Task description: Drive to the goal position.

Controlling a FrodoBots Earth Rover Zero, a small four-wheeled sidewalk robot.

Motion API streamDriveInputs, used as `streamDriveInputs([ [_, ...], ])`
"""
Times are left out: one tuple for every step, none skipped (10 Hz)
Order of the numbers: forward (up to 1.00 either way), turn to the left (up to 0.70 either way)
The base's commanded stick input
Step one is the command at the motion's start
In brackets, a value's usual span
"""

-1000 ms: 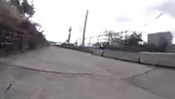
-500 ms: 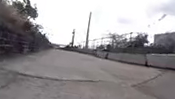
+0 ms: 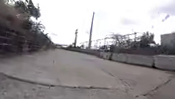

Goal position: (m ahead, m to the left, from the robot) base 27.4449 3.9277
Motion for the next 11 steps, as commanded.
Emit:
streamDriveInputs([
  [0.7,0.1],
  [0.7,0.0],
  [0.7,0.0],
  [0.7,0.0],
  [0.7,0.0],
  [0.7,0.0],
  [0.7,0.0],
  [0.7,0.0],
  [0.7,0.0],
  [0.7,0.0],
  [0.7,0.0],
])
